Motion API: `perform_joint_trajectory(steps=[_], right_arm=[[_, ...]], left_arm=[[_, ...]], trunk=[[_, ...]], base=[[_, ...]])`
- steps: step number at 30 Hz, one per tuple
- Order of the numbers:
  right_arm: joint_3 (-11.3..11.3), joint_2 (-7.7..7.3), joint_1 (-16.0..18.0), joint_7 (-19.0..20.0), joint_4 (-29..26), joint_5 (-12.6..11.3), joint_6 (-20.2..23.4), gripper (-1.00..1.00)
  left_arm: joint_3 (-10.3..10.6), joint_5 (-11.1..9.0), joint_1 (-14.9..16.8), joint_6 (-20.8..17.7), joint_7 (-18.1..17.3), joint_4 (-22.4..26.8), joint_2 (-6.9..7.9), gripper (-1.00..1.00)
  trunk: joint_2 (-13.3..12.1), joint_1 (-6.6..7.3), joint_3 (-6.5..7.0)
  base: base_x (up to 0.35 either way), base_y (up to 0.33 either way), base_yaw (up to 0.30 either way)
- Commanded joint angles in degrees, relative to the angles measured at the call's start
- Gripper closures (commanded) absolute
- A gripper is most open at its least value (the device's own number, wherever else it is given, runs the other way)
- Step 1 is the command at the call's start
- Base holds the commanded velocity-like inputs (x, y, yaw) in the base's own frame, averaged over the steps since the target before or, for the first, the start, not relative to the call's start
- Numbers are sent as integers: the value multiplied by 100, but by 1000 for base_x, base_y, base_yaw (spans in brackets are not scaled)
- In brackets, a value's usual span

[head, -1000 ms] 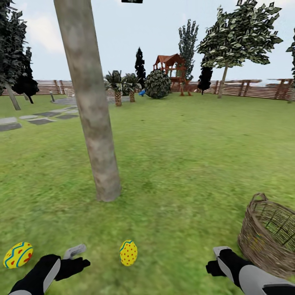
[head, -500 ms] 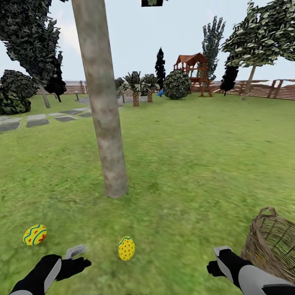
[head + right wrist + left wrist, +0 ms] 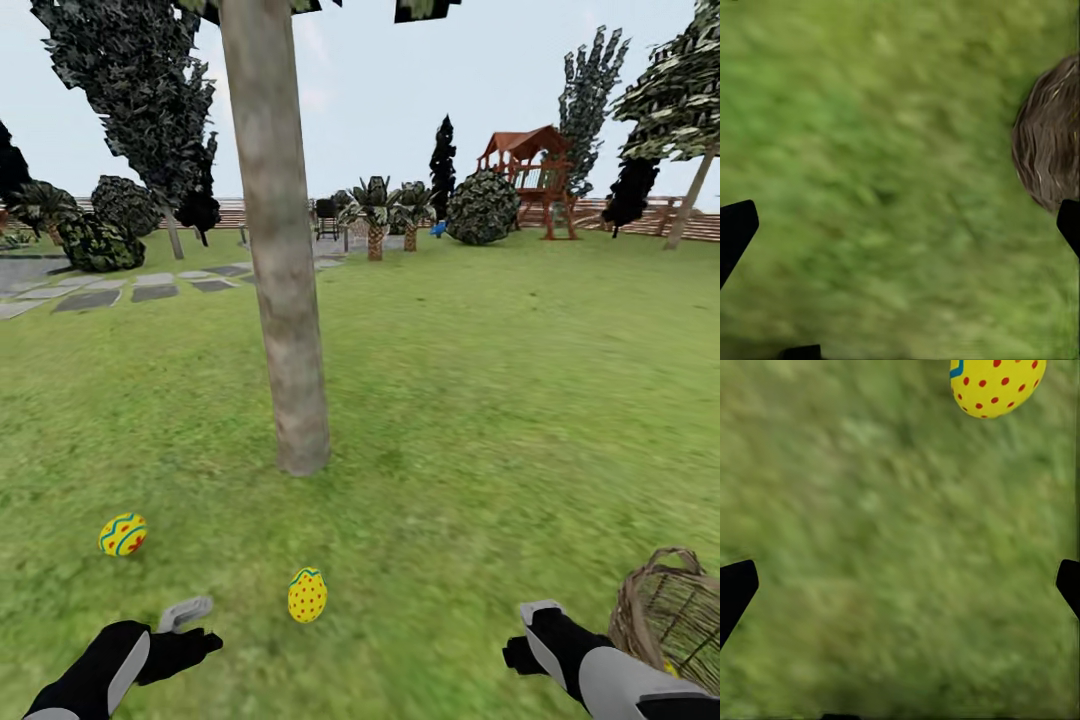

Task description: Take the three Easter eggs out of the wicker basket on the lawn in the garden, then place them on the lawn next to a single tree (choose any tree) so that all three eggs are next to the same tree and none are left in the basket.

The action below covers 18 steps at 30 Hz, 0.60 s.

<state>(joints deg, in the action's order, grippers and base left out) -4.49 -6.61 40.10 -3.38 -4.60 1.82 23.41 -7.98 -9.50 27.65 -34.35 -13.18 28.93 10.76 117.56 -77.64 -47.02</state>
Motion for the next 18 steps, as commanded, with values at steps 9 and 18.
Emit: perform_joint_trajectory(steps=[9, 18], right_arm=[[-42, 19, -2, -58, -6, 20, 41, -100], [-36, 18, -2, -58, -6, -2, 41, -100]], left_arm=[[-28, -17, 3, -46, -10, 7, -3, -100], [-28, -17, 3, -46, -10, 7, -3, -100]], trunk=[[-360, 200, 173], [-721, 398, 352]], base=[[-74, -345, 291], [-74, -345, 277]])
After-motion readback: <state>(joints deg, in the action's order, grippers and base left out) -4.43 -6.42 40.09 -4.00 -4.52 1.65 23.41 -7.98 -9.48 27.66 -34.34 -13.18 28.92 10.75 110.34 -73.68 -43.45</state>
